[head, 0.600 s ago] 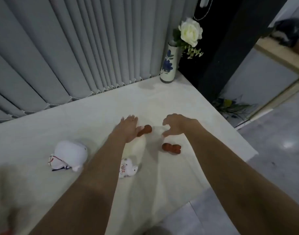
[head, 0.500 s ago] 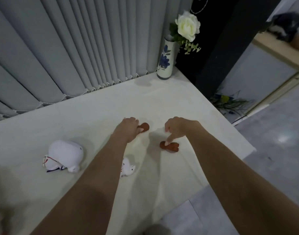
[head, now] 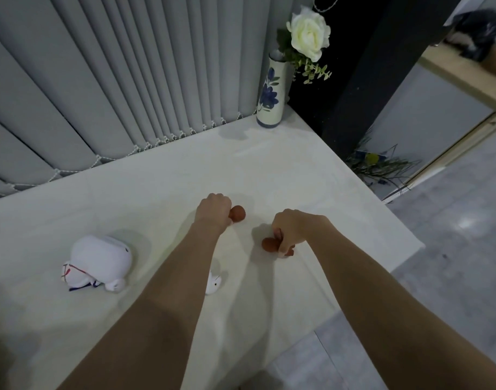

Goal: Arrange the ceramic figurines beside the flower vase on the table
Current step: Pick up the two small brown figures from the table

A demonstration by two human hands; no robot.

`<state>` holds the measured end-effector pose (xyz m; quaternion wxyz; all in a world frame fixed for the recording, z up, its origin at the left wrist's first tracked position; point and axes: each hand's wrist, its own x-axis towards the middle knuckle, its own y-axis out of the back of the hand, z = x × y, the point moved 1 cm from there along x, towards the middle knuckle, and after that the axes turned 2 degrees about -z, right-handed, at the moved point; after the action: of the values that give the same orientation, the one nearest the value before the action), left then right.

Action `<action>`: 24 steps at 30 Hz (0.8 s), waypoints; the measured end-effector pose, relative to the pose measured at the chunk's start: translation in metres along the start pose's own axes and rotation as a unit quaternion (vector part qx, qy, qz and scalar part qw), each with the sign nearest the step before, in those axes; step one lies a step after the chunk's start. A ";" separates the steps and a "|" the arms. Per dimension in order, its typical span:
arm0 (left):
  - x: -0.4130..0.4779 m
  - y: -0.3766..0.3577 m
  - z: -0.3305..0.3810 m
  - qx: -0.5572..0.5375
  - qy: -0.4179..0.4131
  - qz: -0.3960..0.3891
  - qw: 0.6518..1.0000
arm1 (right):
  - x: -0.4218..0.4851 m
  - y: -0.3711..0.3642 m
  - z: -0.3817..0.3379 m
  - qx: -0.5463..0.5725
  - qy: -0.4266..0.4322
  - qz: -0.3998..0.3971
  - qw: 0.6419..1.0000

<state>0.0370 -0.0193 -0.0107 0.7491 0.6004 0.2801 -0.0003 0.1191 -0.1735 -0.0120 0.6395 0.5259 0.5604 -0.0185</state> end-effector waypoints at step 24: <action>-0.060 -0.062 0.033 -0.573 0.116 0.129 0.801 | -0.005 -0.025 0.030 0.290 0.104 0.190 0.932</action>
<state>-0.0205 -0.0866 -0.0373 0.9114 0.0874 0.2345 0.3267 0.1232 -0.2083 -0.0305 0.3890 0.7840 0.4838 -0.0039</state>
